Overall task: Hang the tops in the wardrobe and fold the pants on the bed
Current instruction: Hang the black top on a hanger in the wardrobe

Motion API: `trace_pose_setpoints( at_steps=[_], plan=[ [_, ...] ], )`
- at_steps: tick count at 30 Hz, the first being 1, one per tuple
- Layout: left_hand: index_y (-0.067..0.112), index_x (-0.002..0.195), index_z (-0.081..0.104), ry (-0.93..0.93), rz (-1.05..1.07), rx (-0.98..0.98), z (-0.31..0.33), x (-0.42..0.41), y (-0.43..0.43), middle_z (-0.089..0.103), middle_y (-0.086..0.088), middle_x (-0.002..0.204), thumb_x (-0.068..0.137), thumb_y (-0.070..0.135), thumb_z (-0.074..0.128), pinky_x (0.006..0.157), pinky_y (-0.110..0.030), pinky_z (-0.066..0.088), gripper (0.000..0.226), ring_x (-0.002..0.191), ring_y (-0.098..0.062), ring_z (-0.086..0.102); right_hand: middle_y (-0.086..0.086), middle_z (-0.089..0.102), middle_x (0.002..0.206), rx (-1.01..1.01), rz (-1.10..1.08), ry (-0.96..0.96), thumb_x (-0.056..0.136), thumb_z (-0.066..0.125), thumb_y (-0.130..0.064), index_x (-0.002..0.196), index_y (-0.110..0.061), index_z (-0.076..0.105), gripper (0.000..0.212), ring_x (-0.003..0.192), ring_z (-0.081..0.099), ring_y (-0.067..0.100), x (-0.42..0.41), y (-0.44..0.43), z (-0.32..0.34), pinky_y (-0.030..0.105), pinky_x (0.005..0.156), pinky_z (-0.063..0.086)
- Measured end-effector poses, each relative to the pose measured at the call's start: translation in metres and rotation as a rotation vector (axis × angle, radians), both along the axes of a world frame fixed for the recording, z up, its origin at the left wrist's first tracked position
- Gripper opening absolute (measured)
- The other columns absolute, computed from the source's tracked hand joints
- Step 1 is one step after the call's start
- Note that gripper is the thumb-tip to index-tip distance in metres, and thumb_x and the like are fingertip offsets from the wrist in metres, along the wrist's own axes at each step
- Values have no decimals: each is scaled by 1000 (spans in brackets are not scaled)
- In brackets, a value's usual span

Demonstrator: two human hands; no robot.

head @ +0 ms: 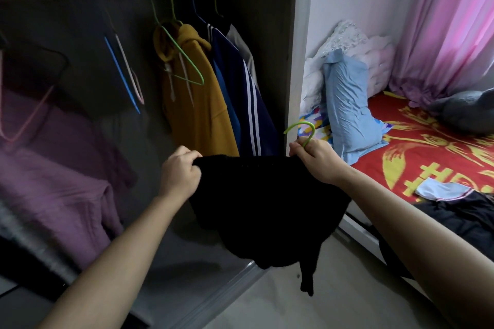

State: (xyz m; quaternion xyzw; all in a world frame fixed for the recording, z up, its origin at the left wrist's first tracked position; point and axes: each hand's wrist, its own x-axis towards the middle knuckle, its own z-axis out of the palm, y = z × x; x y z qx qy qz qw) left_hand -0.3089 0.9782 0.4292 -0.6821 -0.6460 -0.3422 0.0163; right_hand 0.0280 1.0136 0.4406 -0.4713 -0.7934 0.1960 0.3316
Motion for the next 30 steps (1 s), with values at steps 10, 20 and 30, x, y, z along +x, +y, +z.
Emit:
trace_pose_setpoints(
  at_steps=[10,20,30],
  plan=[
    [19,98,75,-31,194,-402,-13,-36,-9,72,-15,97,81,-1,48,68,-36,47,38,96,-38,65,-9,63,74,-168,54,163,103,45,-47,75,-29,66,39,69,58,4,-14,-7,3,12,64,41],
    [40,141,42,-41,-271,-509,2,-7,-10,47,8,142,70,69,64,115,-44,28,81,138,-15,35,-5,52,66,-530,204,607,108,41,-28,87,-16,69,37,64,51,6,-64,-13,40,15,64,45],
    [27,95,78,-636,-449,-424,8,41,7,76,9,90,95,23,65,78,-18,54,13,92,-9,71,-9,32,56,-714,253,877,79,73,-42,77,-19,76,23,50,33,9,-58,-5,56,28,65,40]
  ],
)
